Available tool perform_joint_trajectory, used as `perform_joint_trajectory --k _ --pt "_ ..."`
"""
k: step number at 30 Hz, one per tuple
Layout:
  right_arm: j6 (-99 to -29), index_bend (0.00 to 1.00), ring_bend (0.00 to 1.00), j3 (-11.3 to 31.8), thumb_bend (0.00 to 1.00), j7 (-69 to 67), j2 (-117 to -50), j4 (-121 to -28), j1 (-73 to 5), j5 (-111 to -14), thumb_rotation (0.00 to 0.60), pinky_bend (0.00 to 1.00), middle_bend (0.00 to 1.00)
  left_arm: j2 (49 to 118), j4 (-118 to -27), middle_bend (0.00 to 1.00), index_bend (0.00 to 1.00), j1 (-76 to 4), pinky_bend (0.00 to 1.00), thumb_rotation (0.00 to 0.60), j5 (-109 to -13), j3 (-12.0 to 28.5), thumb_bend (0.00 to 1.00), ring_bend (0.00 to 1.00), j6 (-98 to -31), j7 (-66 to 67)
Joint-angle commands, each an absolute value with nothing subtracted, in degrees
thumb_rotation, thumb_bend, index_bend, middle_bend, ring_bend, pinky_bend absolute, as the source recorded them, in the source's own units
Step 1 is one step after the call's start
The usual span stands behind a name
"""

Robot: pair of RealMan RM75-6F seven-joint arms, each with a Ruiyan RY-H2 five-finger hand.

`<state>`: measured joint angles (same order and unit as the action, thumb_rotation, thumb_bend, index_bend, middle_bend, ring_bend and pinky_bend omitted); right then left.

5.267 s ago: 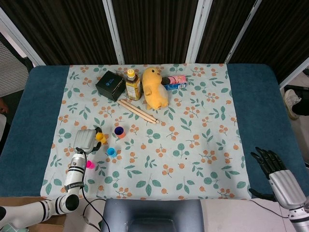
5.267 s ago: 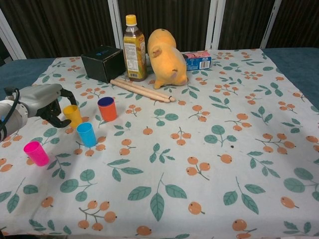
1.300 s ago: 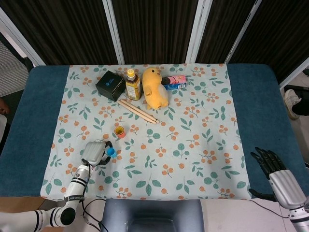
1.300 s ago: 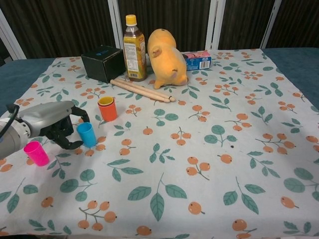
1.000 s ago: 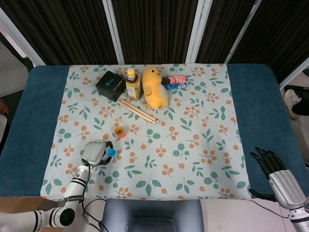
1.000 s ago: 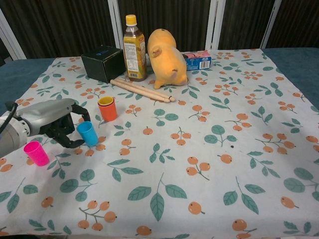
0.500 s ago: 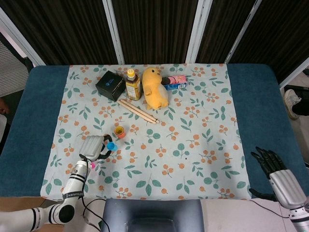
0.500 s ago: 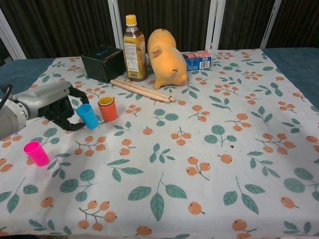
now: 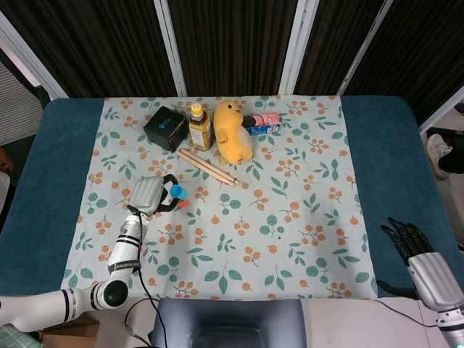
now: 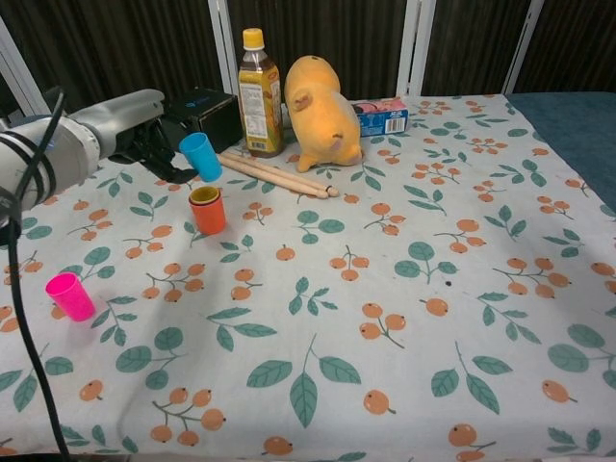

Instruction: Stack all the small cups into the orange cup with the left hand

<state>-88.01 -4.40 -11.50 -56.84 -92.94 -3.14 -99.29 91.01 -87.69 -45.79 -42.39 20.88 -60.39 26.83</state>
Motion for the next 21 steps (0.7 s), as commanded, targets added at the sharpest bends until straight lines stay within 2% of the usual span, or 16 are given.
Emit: perform_joint_trajectory --k 1,21 --pt "-88.2 0.00 0.00 -4.3 0.12 -11.8 -56.7 -92.9 -3.1 -99.1 0.600 0.00 0.00 93.4 -84.1 1.00 0.59 -47.7 1.00 0.600 -40.4 21.0 0.34 1.00 -60.0 28.0" --pt "-88.2 0.00 0.00 -4.0 0.12 -12.4 -56.4 -92.6 -2.9 -98.6 0.600 0.00 0.00 96.7 -76.5 1.00 0.59 -48.9 1.00 0.600 -39.7 18.8 0.34 1.00 -58.4 26.9"
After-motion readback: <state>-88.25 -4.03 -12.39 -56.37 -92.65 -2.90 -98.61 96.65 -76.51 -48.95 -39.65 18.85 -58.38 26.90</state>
